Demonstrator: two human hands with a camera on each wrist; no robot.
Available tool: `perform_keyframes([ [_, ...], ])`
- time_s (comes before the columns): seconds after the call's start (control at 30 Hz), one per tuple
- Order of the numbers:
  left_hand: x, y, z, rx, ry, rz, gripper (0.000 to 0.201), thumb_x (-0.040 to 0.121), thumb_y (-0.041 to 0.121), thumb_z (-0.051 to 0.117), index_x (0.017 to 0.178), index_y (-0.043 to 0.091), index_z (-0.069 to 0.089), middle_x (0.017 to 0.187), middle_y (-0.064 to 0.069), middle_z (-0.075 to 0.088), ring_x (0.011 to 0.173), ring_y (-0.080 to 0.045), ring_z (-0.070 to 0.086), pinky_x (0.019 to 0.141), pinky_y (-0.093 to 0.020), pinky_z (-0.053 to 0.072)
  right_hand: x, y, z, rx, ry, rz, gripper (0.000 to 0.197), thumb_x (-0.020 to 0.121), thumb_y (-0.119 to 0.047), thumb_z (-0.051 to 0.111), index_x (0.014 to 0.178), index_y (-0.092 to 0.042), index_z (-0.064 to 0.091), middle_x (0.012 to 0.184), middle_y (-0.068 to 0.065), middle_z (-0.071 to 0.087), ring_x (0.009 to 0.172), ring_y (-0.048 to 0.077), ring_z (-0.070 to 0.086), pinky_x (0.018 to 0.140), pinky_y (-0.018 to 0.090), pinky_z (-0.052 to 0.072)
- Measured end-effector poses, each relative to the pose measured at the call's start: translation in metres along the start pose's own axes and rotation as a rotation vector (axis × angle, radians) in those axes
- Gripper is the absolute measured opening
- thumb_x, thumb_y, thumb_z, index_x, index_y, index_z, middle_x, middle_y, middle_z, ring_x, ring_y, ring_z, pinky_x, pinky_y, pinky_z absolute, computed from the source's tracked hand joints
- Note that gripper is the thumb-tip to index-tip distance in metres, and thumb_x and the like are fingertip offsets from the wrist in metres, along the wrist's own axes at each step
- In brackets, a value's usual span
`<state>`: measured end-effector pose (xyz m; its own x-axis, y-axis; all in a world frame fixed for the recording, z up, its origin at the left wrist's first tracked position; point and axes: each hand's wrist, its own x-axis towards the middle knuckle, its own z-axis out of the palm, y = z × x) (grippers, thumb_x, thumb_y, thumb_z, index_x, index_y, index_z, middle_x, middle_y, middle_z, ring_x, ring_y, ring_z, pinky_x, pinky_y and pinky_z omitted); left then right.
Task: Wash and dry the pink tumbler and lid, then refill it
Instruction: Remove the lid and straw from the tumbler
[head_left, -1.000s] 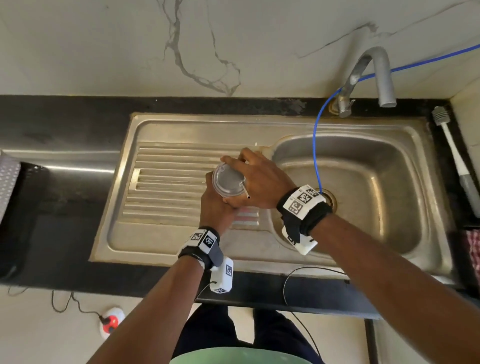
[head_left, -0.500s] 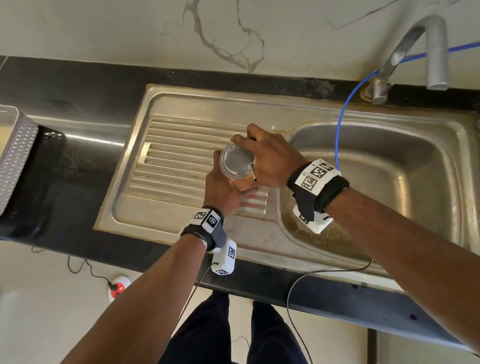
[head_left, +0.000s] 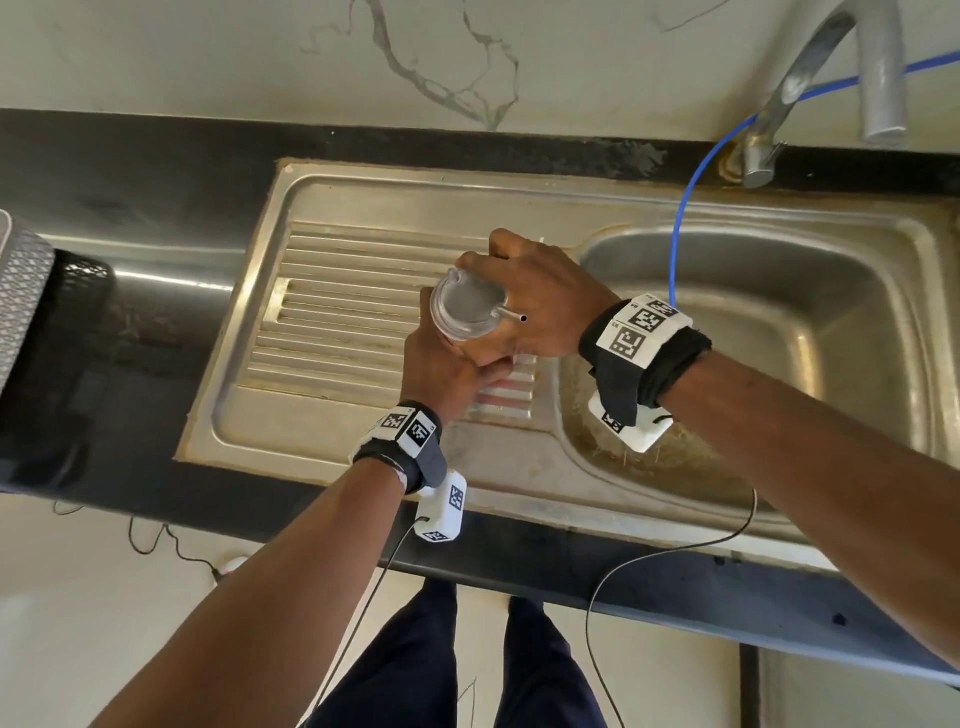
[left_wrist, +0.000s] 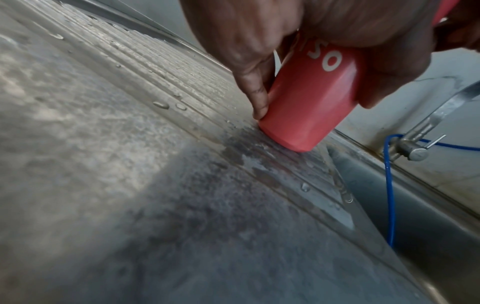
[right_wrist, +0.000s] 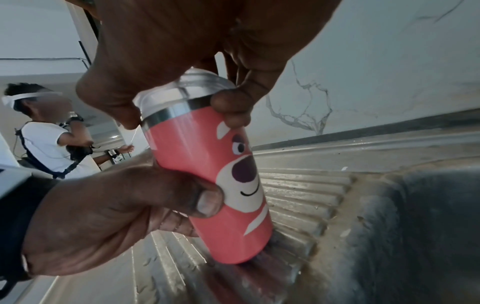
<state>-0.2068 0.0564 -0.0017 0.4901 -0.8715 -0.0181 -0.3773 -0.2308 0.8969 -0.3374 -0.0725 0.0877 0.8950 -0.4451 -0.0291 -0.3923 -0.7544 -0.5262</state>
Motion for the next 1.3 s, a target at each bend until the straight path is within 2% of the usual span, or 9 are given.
perform_keyframes([
  [0.17,-0.001,-0.001,-0.001,-0.015,-0.022,-0.015,0.095,0.064,0.013,0.102,0.133,0.032,0.040,0.103,0.018,0.072,0.089,0.010,0.070,0.078,-0.010,0.054,-0.003,-0.003,0.001,-0.035,-0.006,0.007,0.104,0.063,-0.086,0.058,0.141,-0.017,0.054,0.104,0.000,0.040,0.079,0.022,0.048,0.070,0.031,0.037],
  [0.27,-0.003,0.002,-0.003,-0.043,-0.035,-0.030,0.095,0.064,0.015,0.102,0.132,0.038,0.040,0.103,0.014,0.075,0.089,0.003,0.074,0.080,-0.023,0.062,-0.006,-0.008,-0.001,-0.049,-0.014,0.027,0.097,0.071,-0.082,0.070,0.143,-0.020,0.050,0.107,-0.001,0.041,0.084,0.023,0.052,0.073,0.036,0.046],
  [0.47,-0.005,0.010,-0.013,-0.007,-0.086,-0.068,0.089,0.071,0.018,0.099,0.131,0.039,0.037,0.103,0.016,0.074,0.086,0.011,0.071,0.076,-0.014,0.058,-0.009,-0.017,-0.004,-0.109,-0.050,0.063,0.099,0.072,-0.094,0.050,0.146,-0.029,0.044,0.128,0.002,0.046,0.109,0.024,0.053,0.086,0.048,0.056],
  [0.63,-0.003,0.016,-0.023,-0.027,-0.190,-0.071,0.079,0.074,0.013,0.099,0.126,0.030,0.042,0.099,0.018,0.070,0.076,0.017,0.068,0.063,-0.005,0.051,-0.010,-0.025,0.004,-0.098,0.021,0.070,0.091,0.079,-0.079,0.061,0.144,-0.015,0.051,0.127,0.013,0.044,0.109,0.026,0.049,0.086,0.040,0.053],
  [0.8,-0.003,0.013,-0.029,0.069,-0.227,-0.059,0.081,0.070,0.028,0.100,0.132,0.025,0.048,0.097,0.018,0.071,0.082,0.007,0.068,0.067,-0.006,0.052,-0.017,-0.027,0.018,-0.071,0.099,0.102,0.091,0.080,-0.073,0.070,0.144,-0.011,0.052,0.127,0.014,0.044,0.109,0.026,0.049,0.087,0.039,0.053],
  [0.9,0.000,0.012,-0.035,0.101,-0.268,-0.019,0.083,0.072,0.028,0.099,0.136,0.020,0.046,0.098,0.013,0.071,0.079,-0.005,0.068,0.065,-0.003,0.047,-0.019,-0.035,0.022,-0.080,0.152,0.126,0.099,0.077,-0.080,0.060,0.144,-0.008,0.052,0.129,0.017,0.046,0.111,0.030,0.051,0.088,0.039,0.052],
  [1.03,0.006,0.009,-0.035,0.129,-0.279,-0.003,0.085,0.065,0.038,0.102,0.129,0.026,0.047,0.103,0.006,0.078,0.091,-0.020,0.077,0.079,-0.037,0.063,-0.022,-0.037,0.026,-0.085,0.207,0.093,0.098,0.080,-0.076,0.060,0.143,-0.003,0.052,0.127,0.022,0.049,0.109,0.037,0.054,0.091,0.046,0.054],
  [1.17,0.008,0.010,-0.038,0.157,-0.301,0.015,0.085,0.065,0.042,0.102,0.123,0.040,0.040,0.101,0.010,0.076,0.088,-0.013,0.074,0.072,-0.020,0.055,-0.025,-0.042,0.025,-0.095,0.194,0.115,0.099,0.081,-0.078,0.055,0.144,-0.001,0.052,0.128,0.022,0.049,0.111,0.036,0.053,0.090,0.044,0.056],
  [1.3,0.012,0.013,-0.039,0.154,-0.316,0.008,0.082,0.067,0.036,0.101,0.122,0.037,0.040,0.089,0.020,0.068,0.076,-0.002,0.065,0.063,-0.004,0.046,-0.023,-0.041,0.021,-0.120,0.177,0.127,0.100,0.081,-0.078,0.054,0.146,-0.002,0.050,0.131,0.021,0.048,0.117,0.038,0.052,0.099,0.046,0.050],
])
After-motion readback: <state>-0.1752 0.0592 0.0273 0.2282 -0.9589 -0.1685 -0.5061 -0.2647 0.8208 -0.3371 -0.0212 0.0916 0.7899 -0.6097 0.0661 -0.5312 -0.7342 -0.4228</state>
